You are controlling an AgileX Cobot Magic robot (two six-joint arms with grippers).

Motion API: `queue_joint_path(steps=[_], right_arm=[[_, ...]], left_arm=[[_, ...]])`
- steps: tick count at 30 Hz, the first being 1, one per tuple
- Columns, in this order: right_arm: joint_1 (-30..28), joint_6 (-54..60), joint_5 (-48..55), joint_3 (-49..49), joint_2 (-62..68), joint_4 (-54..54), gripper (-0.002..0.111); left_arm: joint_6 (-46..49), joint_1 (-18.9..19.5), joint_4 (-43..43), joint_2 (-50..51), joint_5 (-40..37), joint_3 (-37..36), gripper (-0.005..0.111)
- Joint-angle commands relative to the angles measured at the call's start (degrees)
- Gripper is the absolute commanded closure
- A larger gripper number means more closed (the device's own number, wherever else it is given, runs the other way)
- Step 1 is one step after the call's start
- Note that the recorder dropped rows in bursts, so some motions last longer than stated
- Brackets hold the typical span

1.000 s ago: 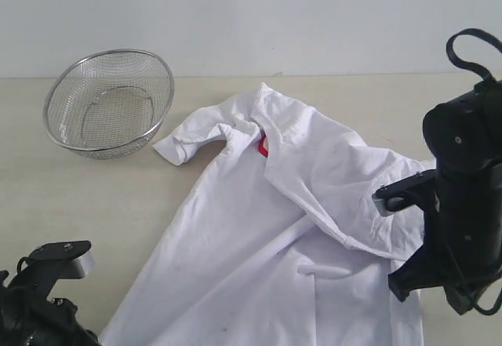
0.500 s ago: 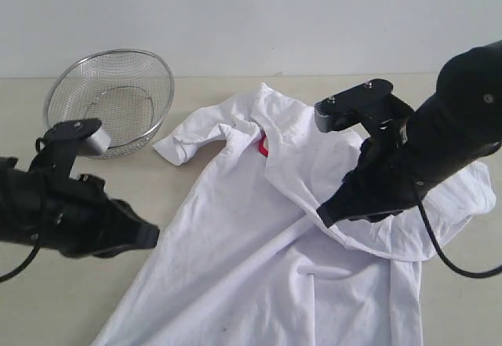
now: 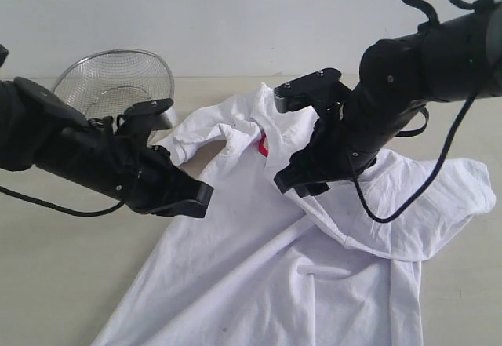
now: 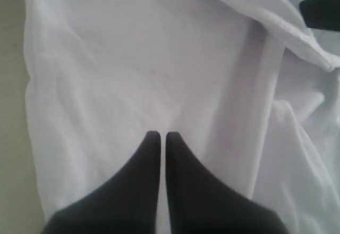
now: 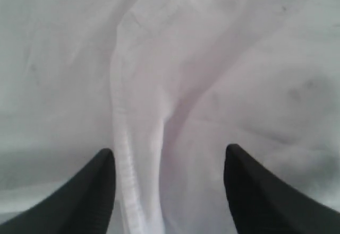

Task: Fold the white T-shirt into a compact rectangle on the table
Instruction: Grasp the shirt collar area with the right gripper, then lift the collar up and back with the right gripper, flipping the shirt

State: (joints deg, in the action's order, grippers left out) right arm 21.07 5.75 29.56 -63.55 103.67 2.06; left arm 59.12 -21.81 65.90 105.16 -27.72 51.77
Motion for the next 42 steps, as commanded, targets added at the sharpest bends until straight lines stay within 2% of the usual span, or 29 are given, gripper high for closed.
queue_joint_path(steps=[1, 4, 8, 12, 14, 16, 17, 22, 25, 34, 42], right_arm=[[0.81, 2.25, 2.92, -3.41, 1.85, 0.65, 0.056], [4.10, 4.46, 4.47, -5.50, 4.96, 0.38, 0.056], [5.23, 2.88, 4.94, -8.41, 9.76, -0.61, 0.056], [5.23, -11.33, 6.35, -9.76, 12.53, -17.23, 0.057], [5.23, -16.69, 8.82, -10.93, 13.30, -25.88, 0.073], [5.23, -17.24, 9.64, -12.27, 13.71, -27.90, 0.103], [5.23, -16.96, 9.01, -12.69, 13.71, -28.59, 0.108], [4.22, -20.97, 11.14, -16.56, 13.61, -39.85, 0.108], [1.02, -23.25, 12.19, -20.26, 13.61, -44.55, 0.108], [-12.06, -20.69, 11.22, -30.77, 15.32, -42.91, 0.108], [-15.56, -15.87, 10.31, -35.92, 20.24, -41.35, 0.108]], left_arm=[[0.40, -0.24, -0.58, 5.03, 0.11, 1.72, 0.102], [0.40, -0.24, -0.80, 8.39, 0.83, 3.22, 0.102], [-0.55, -0.12, -1.50, 9.22, 1.42, 3.22, 0.102], [-7.77, -0.12, -9.53, 9.22, 1.42, 3.22, 0.102], [-10.76, -0.12, -12.97, 9.22, 1.99, 3.22, 0.102], [-10.93, -0.12, -13.20, 9.22, 1.98, 3.22, 0.102], [-10.93, -0.12, -13.18, 9.22, 1.98, 3.11, 0.102], [-11.44, -0.12, -13.18, 9.12, 2.14, 0.65, 0.102], [-11.44, 0.00, -13.18, 8.45, 2.99, -1.21, 0.102], [-13.11, 1.96, -13.31, 3.16, 4.45, -6.60, 0.102], [-15.24, 3.50, -13.31, -2.81, 8.71, -12.45, 0.102]])
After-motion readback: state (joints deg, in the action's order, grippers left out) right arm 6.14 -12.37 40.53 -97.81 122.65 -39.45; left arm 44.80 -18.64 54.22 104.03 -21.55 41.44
